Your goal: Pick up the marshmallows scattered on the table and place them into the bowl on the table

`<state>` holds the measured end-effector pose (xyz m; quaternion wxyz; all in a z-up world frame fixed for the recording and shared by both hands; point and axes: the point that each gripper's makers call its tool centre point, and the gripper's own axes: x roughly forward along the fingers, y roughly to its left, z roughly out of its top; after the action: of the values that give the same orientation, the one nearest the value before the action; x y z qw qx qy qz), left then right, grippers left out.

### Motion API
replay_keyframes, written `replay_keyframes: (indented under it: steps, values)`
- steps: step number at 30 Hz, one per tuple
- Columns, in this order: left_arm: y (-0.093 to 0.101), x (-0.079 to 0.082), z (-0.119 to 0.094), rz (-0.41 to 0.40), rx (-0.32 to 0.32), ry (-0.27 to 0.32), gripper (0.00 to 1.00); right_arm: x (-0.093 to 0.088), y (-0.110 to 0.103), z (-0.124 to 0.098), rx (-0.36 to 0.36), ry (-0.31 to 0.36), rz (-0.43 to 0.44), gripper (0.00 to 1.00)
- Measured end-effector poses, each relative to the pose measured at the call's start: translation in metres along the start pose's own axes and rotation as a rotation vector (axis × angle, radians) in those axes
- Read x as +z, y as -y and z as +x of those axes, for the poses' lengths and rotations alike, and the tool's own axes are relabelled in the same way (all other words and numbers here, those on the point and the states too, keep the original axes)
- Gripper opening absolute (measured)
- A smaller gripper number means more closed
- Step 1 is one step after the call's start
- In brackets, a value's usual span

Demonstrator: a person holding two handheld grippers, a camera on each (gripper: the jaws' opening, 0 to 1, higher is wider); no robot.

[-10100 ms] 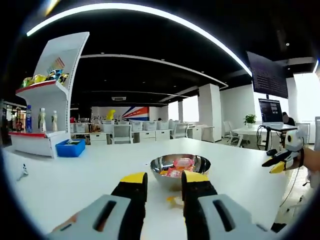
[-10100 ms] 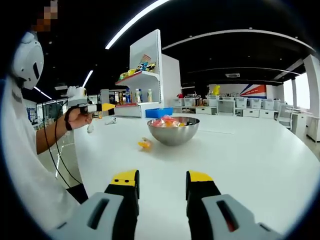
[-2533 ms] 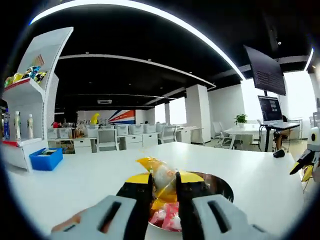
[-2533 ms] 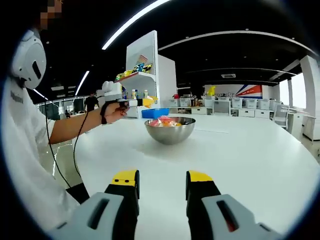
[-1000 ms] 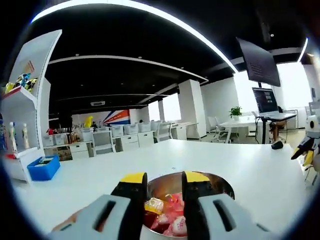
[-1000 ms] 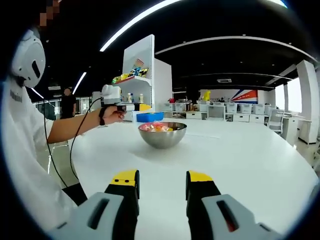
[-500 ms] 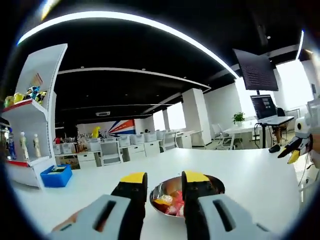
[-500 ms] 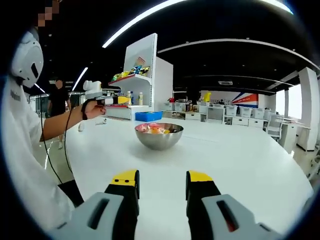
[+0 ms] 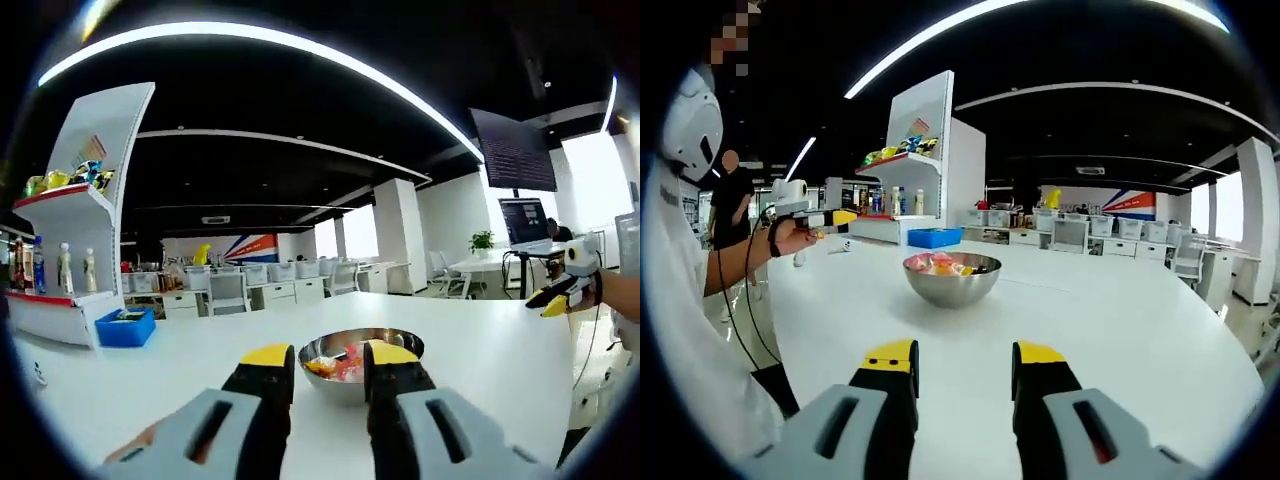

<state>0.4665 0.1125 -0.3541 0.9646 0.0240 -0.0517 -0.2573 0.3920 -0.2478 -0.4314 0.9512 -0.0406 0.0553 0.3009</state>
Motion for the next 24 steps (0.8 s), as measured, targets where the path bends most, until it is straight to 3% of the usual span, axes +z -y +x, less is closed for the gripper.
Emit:
replay_keyframes:
  steps: [15,24]
  values:
    - [-0.020,-0.045,-0.058,-0.073,0.130,-0.033,0.29,-0.003,0.004,-0.006,-0.007,0.027,0.040,0.38]
    - [-0.030,-0.049,-0.076,-0.092,0.158,-0.036,0.29,-0.004,0.003,-0.007,-0.011,0.027,0.039,0.38]
